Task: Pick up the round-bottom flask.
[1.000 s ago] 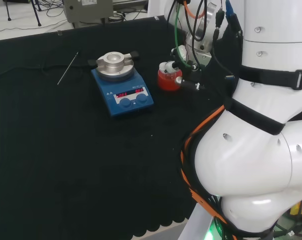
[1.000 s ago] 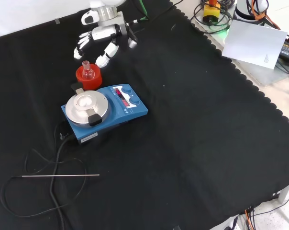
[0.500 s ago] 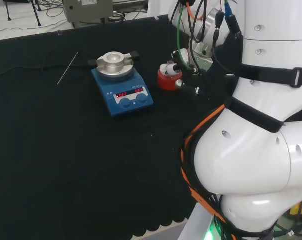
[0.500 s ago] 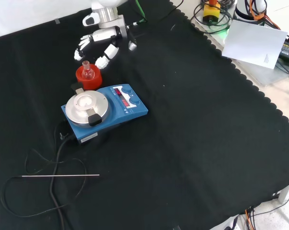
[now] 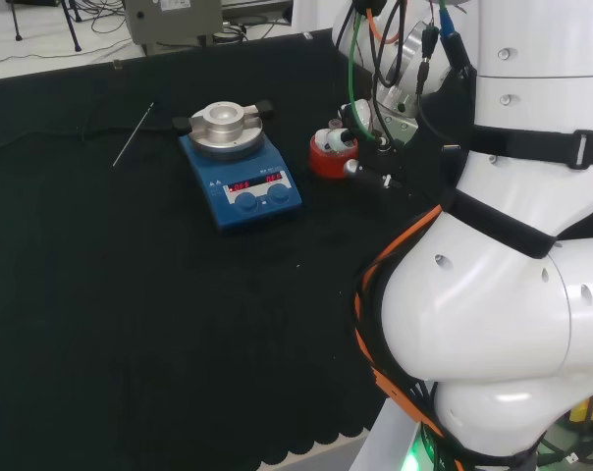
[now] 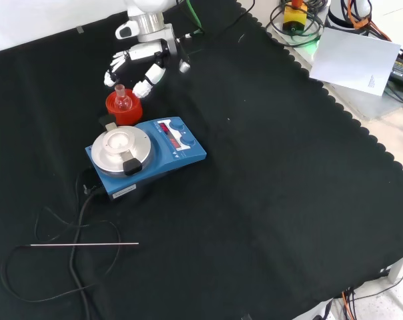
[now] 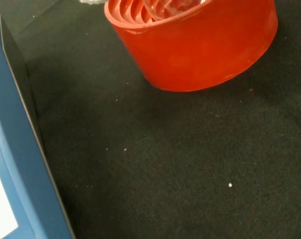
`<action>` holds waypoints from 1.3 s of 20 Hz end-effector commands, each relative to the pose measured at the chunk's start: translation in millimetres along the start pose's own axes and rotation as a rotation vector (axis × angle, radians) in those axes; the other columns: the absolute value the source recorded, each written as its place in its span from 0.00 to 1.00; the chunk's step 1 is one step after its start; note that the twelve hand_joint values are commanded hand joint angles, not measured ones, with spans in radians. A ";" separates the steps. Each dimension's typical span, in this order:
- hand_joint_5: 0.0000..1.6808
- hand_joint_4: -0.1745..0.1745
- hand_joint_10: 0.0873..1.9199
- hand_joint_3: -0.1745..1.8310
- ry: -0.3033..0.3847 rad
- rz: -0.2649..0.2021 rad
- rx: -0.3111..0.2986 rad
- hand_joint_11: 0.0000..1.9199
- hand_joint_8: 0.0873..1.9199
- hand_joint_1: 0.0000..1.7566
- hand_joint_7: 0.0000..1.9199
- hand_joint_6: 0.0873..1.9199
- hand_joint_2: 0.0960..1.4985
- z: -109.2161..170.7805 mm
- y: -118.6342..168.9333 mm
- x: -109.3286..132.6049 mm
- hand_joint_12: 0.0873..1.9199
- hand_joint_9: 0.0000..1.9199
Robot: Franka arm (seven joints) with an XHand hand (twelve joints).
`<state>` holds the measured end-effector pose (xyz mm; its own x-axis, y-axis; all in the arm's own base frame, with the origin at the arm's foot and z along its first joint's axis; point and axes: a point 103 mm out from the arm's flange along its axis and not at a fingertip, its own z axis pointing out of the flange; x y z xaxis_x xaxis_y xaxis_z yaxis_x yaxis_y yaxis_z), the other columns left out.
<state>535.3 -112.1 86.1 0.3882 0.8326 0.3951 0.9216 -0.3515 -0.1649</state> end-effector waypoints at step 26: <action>0.39 0.36 0.33 0.00 0.049 0.052 -0.040 0.01 0.30 0.50 0.12 0.01 0.65 7.1 23.9 -7.1 0.70 0.21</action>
<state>554.0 -123.5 73.8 0.4367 0.7913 0.4279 0.8978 -0.4132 -0.1523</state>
